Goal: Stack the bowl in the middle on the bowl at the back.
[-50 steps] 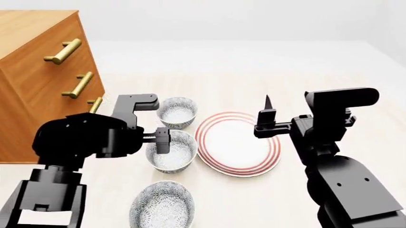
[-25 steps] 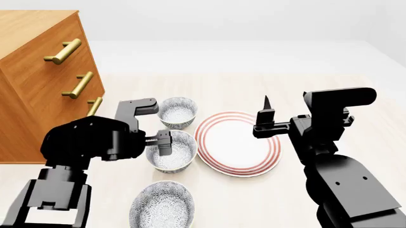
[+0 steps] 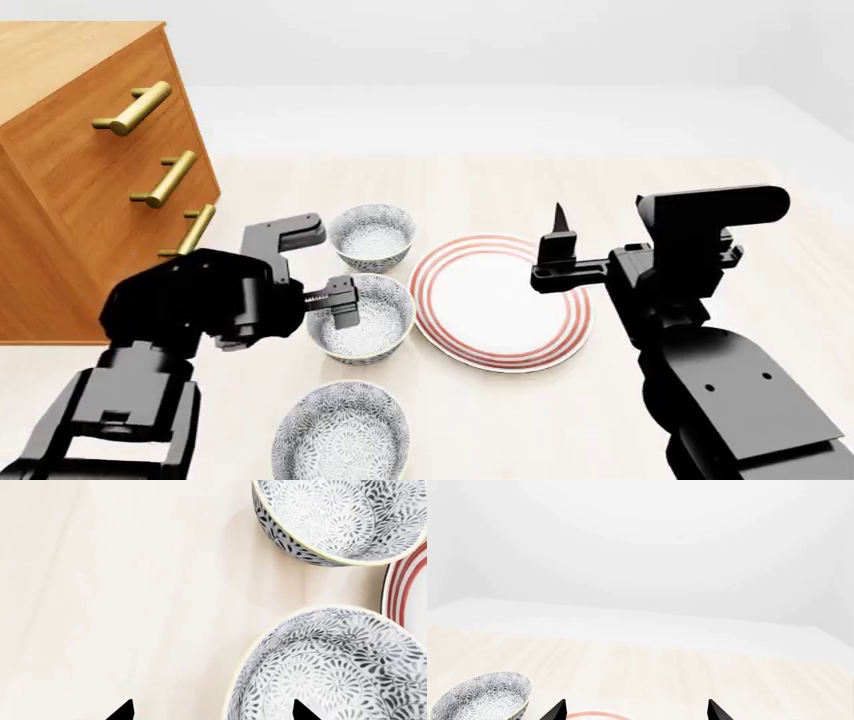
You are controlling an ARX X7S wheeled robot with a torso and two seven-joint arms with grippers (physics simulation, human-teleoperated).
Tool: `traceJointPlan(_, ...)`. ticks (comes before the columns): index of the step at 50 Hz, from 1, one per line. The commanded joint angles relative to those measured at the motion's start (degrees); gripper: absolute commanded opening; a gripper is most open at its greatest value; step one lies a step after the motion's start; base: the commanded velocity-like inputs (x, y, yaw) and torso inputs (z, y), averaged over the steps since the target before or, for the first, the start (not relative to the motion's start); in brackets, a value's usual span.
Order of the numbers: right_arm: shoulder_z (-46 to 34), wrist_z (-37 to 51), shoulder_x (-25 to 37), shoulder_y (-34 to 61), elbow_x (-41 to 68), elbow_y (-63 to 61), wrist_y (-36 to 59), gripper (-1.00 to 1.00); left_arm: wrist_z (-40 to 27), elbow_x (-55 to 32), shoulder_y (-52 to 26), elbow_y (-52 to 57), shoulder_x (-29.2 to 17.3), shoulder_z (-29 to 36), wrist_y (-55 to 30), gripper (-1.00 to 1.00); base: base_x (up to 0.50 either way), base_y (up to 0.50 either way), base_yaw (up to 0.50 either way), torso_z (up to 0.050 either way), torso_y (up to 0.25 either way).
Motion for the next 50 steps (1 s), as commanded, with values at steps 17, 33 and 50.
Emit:
traceJointPlan(17, -0.07, 0.52, 0.23, -0.53, 0.55, 0.44, -0.62, 1.0, 1.78, 2.34, -1.33, -7.74, 1.41, 1.1, 5.93, -1.0, 0.0, 0.0, 0.0, 0.0, 0.0)
traceJointPlan(33, -0.1, 0.89, 0.36, -0.66, 0.87, 0.58, -0.87, 1.0, 1.99, 1.67, -0.61, -6.59, 1.42, 1.16, 5.55, -1.0, 0.0, 0.0, 0.0, 0.0, 0.0)
traceJointPlan(50, -0.09, 1.19, 0.54, -0.68, 1.49, 0.17, -0.63, 1.0, -1.2, -0.6, 1.92, 2.85, -0.79, -0.73, 4.2, -1.0, 0.0, 0.0, 0.0, 0.0, 0.0)
